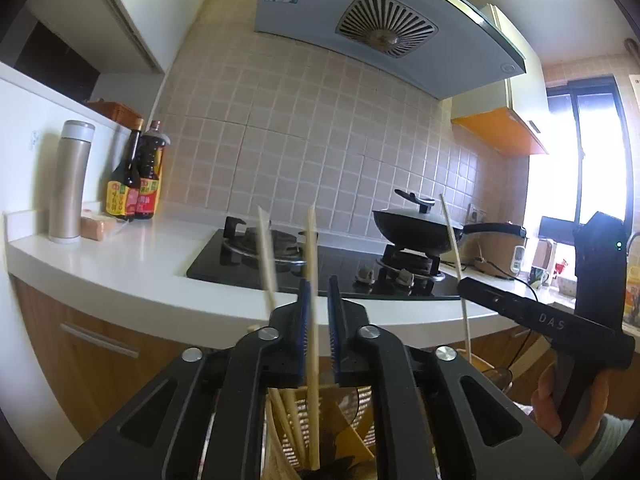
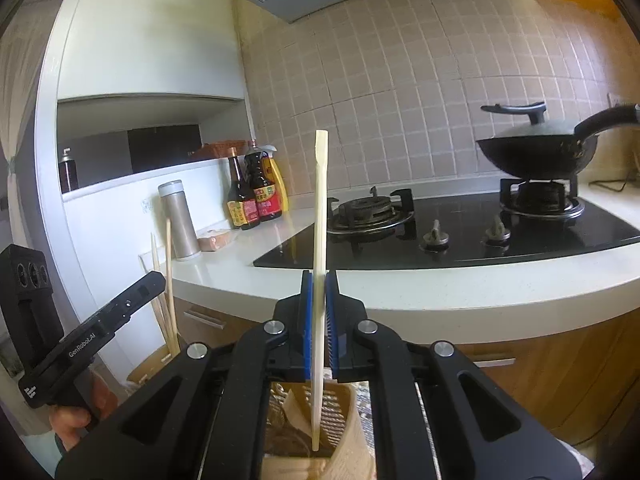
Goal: Organize utensils
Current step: 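Carry both chopsticks over the caddy and open both tools to drop them in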
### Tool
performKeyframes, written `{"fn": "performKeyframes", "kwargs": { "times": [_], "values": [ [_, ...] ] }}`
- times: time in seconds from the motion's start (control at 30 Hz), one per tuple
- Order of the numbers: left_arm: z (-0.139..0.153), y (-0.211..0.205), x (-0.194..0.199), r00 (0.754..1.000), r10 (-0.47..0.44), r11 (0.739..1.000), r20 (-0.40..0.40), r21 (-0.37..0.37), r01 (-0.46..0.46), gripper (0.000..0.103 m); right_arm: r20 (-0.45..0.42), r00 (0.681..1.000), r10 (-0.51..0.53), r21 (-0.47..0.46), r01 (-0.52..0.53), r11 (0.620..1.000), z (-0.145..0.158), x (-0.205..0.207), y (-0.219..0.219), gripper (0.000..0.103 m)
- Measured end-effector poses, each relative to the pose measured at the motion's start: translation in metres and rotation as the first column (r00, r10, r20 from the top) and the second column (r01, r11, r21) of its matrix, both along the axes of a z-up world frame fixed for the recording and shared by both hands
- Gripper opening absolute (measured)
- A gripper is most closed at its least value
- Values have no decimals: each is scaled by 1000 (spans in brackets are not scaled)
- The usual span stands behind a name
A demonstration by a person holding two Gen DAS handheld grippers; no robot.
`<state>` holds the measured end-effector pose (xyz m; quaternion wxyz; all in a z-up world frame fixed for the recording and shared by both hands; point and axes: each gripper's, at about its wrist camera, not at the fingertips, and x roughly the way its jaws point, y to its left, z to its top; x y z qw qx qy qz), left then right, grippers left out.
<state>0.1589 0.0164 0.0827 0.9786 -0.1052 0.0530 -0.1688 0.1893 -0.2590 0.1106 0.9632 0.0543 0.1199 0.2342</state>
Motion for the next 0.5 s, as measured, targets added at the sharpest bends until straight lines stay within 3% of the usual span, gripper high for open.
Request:
{"fn": "performKeyframes", "kwargs": {
  "times": [0.17, 0.33, 0.5],
  "values": [
    [-1, 5, -11, 1000, 1, 1000, -7, 7, -1, 29, -12, 1000, 6, 4, -6, 1000, 1, -14, -7, 15],
    [-1, 9, -23, 1000, -4, 1000, -12, 4, 4, 35, -29, 999, 31, 1, -31, 1000, 3, -30, -11, 15],
    [0, 11, -39, 1000, -11, 1000, -19, -2, 11, 52, -47, 998, 47, -7, -47, 999, 5, -56, -15, 19]
  ]
}}
